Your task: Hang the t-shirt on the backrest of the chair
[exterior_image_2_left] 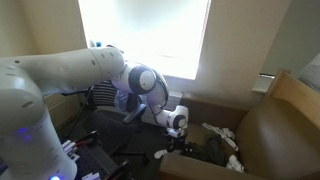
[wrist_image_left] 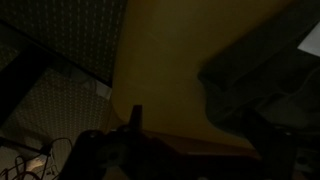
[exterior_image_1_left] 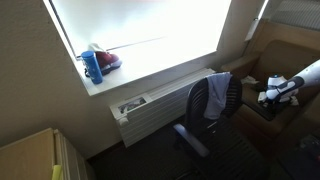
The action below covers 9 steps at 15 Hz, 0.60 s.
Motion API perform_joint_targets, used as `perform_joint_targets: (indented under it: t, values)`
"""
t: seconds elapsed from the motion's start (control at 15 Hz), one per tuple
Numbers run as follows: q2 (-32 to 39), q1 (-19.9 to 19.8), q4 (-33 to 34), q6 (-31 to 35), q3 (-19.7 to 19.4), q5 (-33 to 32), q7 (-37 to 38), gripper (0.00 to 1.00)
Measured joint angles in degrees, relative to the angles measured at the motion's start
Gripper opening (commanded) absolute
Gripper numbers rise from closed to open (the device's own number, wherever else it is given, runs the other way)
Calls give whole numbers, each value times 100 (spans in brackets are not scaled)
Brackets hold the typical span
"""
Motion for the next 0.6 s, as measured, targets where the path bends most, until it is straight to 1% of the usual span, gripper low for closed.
perform_joint_targets:
  t: [0.2, 0.33, 0.53, 0.6]
  values:
    - [0, -13, -73, 203, 121, -401, 432, 100]
    - [0, -13, -120, 386, 193, -641, 863, 100]
    - [-1, -13, -133, 459, 276, -985, 1367, 100]
    - [-1, 6, -136, 461, 254, -912, 1353, 100]
